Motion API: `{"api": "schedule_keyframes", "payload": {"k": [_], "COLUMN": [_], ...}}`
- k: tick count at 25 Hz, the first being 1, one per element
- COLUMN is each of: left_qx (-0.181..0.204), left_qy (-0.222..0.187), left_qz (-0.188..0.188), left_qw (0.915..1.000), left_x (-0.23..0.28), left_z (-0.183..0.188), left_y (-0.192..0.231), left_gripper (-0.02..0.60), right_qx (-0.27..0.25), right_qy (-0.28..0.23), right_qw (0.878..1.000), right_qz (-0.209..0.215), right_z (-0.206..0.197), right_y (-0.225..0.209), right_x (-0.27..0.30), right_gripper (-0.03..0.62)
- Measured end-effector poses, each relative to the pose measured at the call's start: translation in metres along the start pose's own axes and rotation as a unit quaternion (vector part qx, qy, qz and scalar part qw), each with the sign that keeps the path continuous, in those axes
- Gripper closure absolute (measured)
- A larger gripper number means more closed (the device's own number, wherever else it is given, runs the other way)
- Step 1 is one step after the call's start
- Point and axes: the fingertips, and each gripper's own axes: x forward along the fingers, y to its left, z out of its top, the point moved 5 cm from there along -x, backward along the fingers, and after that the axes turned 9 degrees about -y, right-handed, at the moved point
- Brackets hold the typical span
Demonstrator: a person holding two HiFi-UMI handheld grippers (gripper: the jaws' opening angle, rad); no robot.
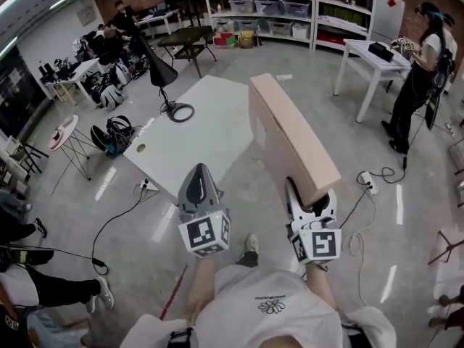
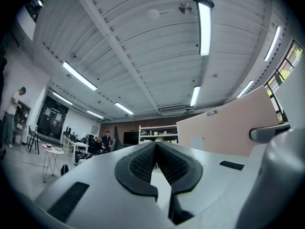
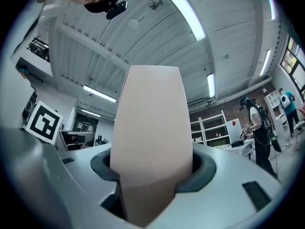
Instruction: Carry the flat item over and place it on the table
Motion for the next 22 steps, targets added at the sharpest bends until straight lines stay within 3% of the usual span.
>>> {"api": "schedule_keyframes", "payload": {"k": [12, 22], "left_qx": [0.013, 0.011], "left_qy": [-0.004, 0.000], "left_qz": [0.027, 0.051], "left_qw": [0.9996, 0.9986], "left_x": [0.172, 0.220], "left_z": [-0.062, -0.084], "left_y": [0.082, 0.097], "left_gripper": [0.568, 0.568], "right_qx": [0.014, 0.039], "right_qy": [0.000, 0.025], "right_qw": [1.000, 0.998], "right_qz": [0.028, 0.036], "right_z": [-0.075, -0.114], "right_y": [0.006, -0.004], "right_x": [0.196, 0.247], "right_gripper": [0.321, 0.321]}}
